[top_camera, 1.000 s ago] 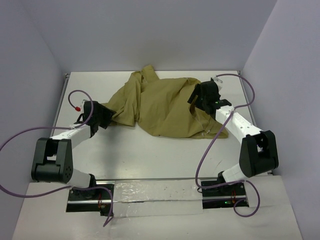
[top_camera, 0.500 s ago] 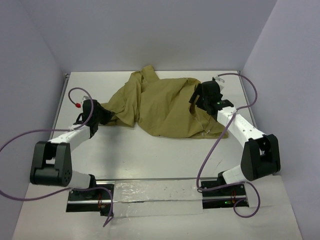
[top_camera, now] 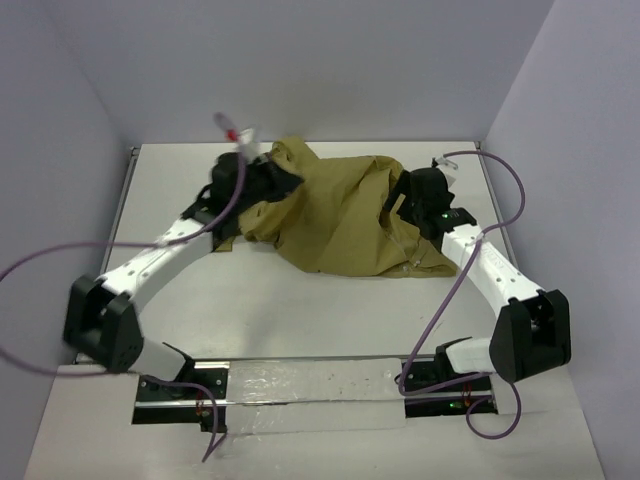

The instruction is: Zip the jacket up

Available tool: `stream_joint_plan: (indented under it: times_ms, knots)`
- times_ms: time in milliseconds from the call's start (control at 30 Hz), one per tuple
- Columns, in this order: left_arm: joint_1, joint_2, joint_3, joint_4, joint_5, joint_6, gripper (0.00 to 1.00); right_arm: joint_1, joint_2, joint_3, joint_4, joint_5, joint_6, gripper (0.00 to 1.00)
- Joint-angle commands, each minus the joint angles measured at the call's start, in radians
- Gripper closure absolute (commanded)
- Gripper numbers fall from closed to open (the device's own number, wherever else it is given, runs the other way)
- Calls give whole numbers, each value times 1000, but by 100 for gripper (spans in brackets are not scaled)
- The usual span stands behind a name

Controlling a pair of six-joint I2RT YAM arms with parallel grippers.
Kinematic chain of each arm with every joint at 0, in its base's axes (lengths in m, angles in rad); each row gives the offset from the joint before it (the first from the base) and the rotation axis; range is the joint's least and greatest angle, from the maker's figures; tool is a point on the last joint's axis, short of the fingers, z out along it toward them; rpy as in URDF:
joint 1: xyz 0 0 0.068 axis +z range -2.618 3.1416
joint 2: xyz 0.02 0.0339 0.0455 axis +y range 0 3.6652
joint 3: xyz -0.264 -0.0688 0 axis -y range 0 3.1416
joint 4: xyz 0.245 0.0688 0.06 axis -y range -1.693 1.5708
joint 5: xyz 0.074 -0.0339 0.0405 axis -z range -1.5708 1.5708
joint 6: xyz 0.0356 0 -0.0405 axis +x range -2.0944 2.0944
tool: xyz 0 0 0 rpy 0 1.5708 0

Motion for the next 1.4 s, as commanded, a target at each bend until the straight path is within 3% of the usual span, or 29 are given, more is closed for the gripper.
stream_joint_plan:
  times_ms: [0,67,100,133,167,333,400,600,767,933,1167,1300,1367]
  knots:
    - [-184,258,272,-264,51,212,65,-3,-62,-9,-21,80,-2,6]
    - [-205,305,305,-309,38,217,42,-6,-73,-10,-27,92,-6,5]
    - [-210,304,299,-305,48,211,17,-9,-80,-15,-28,99,-12,5]
    - [-211,285,278,-292,55,203,3,-11,-90,-21,-27,114,-24,5]
    - [-210,253,250,-281,49,197,1,-11,-98,-21,-29,127,-38,5]
    - [-202,90,138,-266,-36,175,1,-11,-96,7,-45,133,-73,5]
    - [-187,51,92,-243,-61,147,5,17,-85,19,-46,127,-112,7]
    - [-100,19,-39,-271,-236,-109,14,275,47,161,-153,267,-236,9]
    - [-54,-106,-208,-211,-313,-264,11,288,72,52,-42,-19,-209,11]
    - [38,-228,-323,-195,-283,-320,11,287,167,32,6,-88,-187,12]
    - [61,-286,-366,-188,-261,-354,12,287,319,83,32,-124,-147,13]
    - [63,-305,-382,-188,-253,-364,12,286,382,96,43,-72,-115,21]
    - [67,-315,-398,-165,-233,-368,12,285,396,91,62,-69,-93,31]
